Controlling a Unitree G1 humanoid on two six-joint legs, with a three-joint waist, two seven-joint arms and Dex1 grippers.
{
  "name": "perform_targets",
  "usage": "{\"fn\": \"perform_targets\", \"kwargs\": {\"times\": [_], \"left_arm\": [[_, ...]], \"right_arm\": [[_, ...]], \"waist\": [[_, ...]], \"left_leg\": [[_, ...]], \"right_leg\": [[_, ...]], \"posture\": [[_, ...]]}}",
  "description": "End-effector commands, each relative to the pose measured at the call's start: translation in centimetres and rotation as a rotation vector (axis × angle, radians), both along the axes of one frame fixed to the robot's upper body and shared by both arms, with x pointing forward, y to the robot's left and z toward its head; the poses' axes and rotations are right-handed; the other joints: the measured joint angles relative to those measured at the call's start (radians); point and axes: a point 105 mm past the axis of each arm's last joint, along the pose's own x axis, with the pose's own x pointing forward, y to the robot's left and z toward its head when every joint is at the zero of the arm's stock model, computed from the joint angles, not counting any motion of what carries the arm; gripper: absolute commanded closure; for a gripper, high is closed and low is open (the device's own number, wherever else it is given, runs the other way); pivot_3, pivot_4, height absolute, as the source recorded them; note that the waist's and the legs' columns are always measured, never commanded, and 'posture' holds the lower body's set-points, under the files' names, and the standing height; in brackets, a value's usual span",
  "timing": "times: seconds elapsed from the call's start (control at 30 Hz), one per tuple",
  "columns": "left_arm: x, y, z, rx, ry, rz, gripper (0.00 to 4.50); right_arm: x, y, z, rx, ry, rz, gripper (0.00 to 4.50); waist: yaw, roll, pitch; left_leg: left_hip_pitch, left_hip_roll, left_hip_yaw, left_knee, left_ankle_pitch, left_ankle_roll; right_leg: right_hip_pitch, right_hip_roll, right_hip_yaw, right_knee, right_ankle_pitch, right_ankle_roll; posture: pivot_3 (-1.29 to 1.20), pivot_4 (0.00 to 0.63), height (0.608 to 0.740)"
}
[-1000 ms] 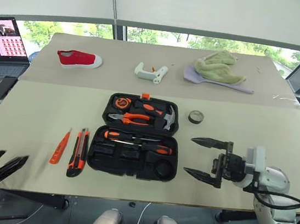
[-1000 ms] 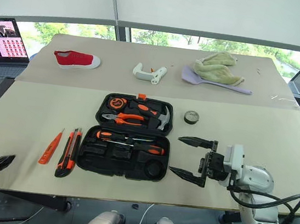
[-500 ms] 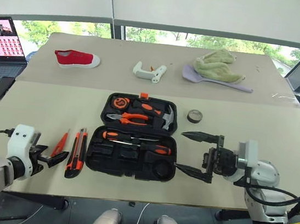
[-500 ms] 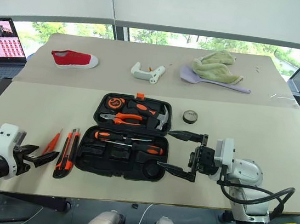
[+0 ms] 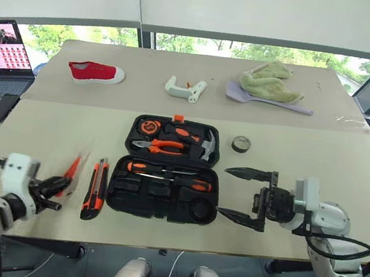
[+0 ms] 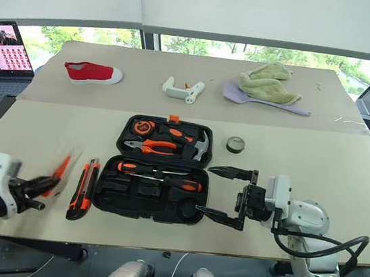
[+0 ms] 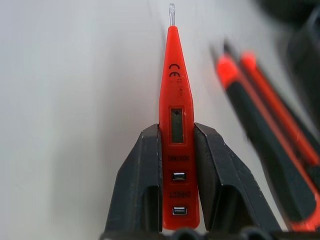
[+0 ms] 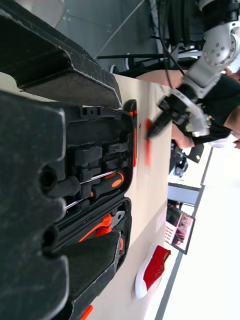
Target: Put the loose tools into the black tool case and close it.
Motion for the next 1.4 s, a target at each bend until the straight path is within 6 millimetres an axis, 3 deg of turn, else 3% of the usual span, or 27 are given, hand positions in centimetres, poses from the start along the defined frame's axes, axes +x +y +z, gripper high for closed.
{"fn": "perform_targets", "kwargs": {"times": [0.03,0.17,0.27,0.43,0.6,0.73,1.13,1.23,1.3,1.4], "left_arm": [[0.1,-1.7,3.6,0.074,-0.155,-0.257,4.07],[0.5,-7.2,4.9,0.138,-0.128,-0.696,4.07],[1.2,-10.6,4.0,0.299,-0.042,-0.957,4.07],[3.5,-13.7,2.3,0.462,0.002,-1.108,4.07],[5.1,-14.4,0.9,0.574,0.055,-1.144,4.07],[5.6,-13.8,0.4,0.642,0.091,-1.154,4.07],[4.8,-13.4,-1.1,0.696,0.199,-1.204,4.07],[4.6,-13.9,-1.3,0.638,0.217,-1.190,4.07],[4.6,-14.6,-0.8,0.581,0.183,-1.189,3.06],[5.8,-16.2,2.3,0.478,-0.026,-1.154,2.15]], "right_arm": [[-0.5,-0.2,1.6,0.011,-0.035,-0.004,0.00],[-0.9,-0.4,1.8,-0.029,-0.009,0.006,0.00],[-1.3,0.0,1.9,-0.057,0.033,0.022,0.00],[-2.0,0.8,1.9,-0.070,0.063,0.038,0.00],[-2.5,0.9,1.8,-0.075,0.078,0.016,0.00],[-2.9,0.6,1.6,-0.073,0.086,-0.012,0.00],[-3.5,0.0,1.0,-0.086,0.102,-0.034,0.00],[-3.4,0.0,0.8,-0.090,0.108,-0.033,0.00],[-3.4,0.0,0.7,-0.089,0.112,-0.032,0.00],[-3.2,0.0,0.4,-0.089,0.121,-0.030,0.00]], "waist": [[0.002,0.000,0.000],[0.016,0.000,0.000],[0.019,0.000,0.000],[0.001,0.000,0.001],[-0.014,0.000,0.001],[-0.012,-0.001,0.002],[-0.014,-0.001,0.002],[-0.016,-0.001,0.002],[-0.016,-0.001,0.002],[-0.013,-0.001,0.002]], "left_leg": [[0.000,0.000,0.000,0.000,0.000,0.000],[-0.002,-0.001,0.000,0.000,0.000,0.000],[-0.002,-0.001,0.000,0.001,0.001,0.001],[-0.002,-0.001,0.002,0.001,0.000,0.002],[-0.014,-0.001,0.003,0.004,0.000,0.002],[-0.014,-0.001,0.004,0.007,0.000,0.002],[-0.010,-0.001,0.005,0.011,0.000,0.002],[-0.009,-0.001,0.006,0.011,0.000,0.002],[-0.009,-0.001,0.007,0.011,0.000,0.002],[-0.009,-0.001,0.007,0.012,0.000,0.002]], "right_leg": [[0.000,-0.001,0.000,0.000,0.000,0.000],[0.001,-0.004,0.000,-0.002,0.000,0.000],[0.002,-0.004,-0.001,-0.002,0.000,0.001],[0.000,0.003,-0.001,-0.001,0.000,0.001],[-0.013,0.009,0.000,0.007,0.000,0.001],[-0.014,0.009,0.000,0.010,0.000,0.002],[-0.011,0.009,0.000,0.015,-0.001,0.004],[-0.010,0.009,0.001,0.015,-0.001,0.004],[-0.010,0.009,0.001,0.016,-0.001,0.004],[-0.010,0.009,0.001,0.016,-0.001,0.004]], "posture": [[0.00,0.150,0.740],[0.00,0.150,0.740],[0.00,0.150,0.740],[0.00,0.150,0.740],[0.00,0.150,0.740],[0.00,0.150,0.740],[0.00,0.150,0.740],[0.00,0.150,0.740],[0.00,0.150,0.740],[0.00,0.150,0.740]]}}
